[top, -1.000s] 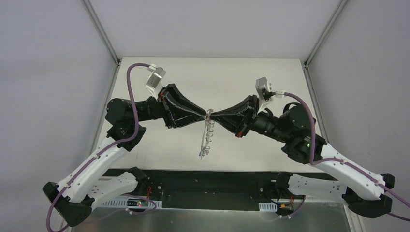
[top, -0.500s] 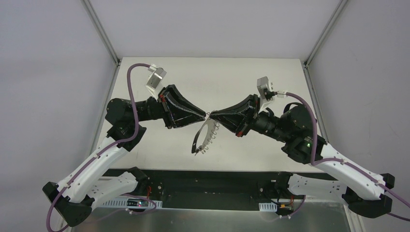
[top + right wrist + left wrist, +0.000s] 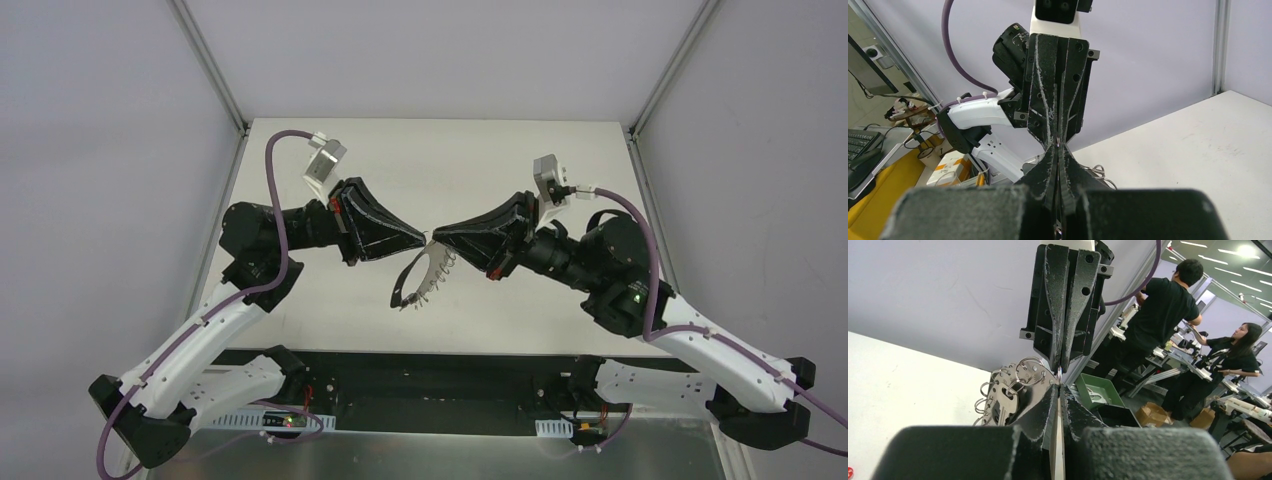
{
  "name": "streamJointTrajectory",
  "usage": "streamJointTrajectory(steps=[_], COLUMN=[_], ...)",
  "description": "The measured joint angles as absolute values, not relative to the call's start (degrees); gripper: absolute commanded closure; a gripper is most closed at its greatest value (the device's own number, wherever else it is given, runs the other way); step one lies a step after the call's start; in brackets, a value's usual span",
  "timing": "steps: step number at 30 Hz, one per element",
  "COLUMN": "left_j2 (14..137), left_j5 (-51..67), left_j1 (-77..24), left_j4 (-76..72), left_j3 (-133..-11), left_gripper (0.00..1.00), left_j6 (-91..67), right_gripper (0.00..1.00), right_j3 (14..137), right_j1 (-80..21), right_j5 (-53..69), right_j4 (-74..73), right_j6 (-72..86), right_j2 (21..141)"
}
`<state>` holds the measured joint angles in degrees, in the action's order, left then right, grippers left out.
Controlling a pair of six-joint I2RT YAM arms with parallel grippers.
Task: Put the keys on the keyring
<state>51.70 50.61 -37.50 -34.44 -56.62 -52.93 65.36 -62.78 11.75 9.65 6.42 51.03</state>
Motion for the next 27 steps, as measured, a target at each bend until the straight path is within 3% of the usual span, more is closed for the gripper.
streamJointTrajectory(steps=[19,27], left_j2=[52.16,52.49], left_j5=[51.48,52.01], left_j1=[-37.56,-37.50], left_j4=[-26.52,-19.16], left_j3=[-58.15,-60.18], left_gripper=[1.00,1.00], left_j6=[-48.40,-44.99], right_gripper=[1.00,0.75], right_j3=[66.08,67.85], right_j1=[-62.78,-62.78], right_j5=[11.90,12.78], right_j4=[1.74,-4.80], right_j6=[5.26,4.27], right_j2=[49.80,49.60])
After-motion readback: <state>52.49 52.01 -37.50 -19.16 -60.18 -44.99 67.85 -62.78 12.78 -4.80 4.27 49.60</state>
